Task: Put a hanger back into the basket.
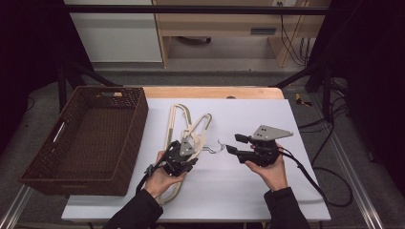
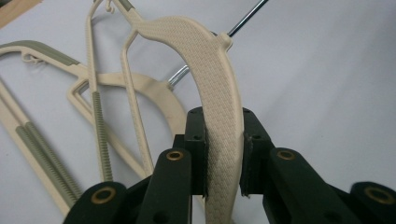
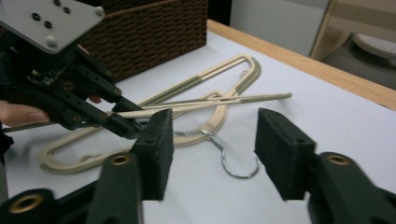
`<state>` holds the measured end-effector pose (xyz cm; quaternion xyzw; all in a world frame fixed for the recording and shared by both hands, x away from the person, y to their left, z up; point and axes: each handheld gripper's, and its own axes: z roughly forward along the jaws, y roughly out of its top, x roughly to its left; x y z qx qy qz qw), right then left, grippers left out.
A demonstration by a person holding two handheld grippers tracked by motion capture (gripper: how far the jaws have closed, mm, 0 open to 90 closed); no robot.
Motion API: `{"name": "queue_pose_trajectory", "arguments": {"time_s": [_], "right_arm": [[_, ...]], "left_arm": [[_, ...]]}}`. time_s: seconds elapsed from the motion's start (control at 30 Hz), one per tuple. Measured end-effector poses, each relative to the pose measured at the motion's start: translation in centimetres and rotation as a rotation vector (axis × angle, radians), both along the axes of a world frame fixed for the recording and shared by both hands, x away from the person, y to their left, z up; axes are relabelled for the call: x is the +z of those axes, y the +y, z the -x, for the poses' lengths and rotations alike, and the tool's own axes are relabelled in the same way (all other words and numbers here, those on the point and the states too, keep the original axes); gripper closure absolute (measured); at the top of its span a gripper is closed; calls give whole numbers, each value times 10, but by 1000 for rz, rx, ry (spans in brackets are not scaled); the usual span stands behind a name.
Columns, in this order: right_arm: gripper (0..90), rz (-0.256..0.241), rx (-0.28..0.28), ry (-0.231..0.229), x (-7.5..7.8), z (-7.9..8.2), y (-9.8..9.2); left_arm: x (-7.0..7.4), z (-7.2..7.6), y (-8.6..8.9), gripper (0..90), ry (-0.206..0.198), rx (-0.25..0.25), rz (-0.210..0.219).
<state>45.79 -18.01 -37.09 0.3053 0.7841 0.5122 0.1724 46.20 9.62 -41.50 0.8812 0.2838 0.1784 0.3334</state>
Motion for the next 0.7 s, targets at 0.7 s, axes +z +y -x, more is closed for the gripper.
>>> {"name": "queue_pose_trajectory", "arguments": {"time_s": [0.7], "right_arm": [[139,-38,-94,7,-15,10,-31]], "left_arm": [[27,-3,43,856,-69,88,112]]}}
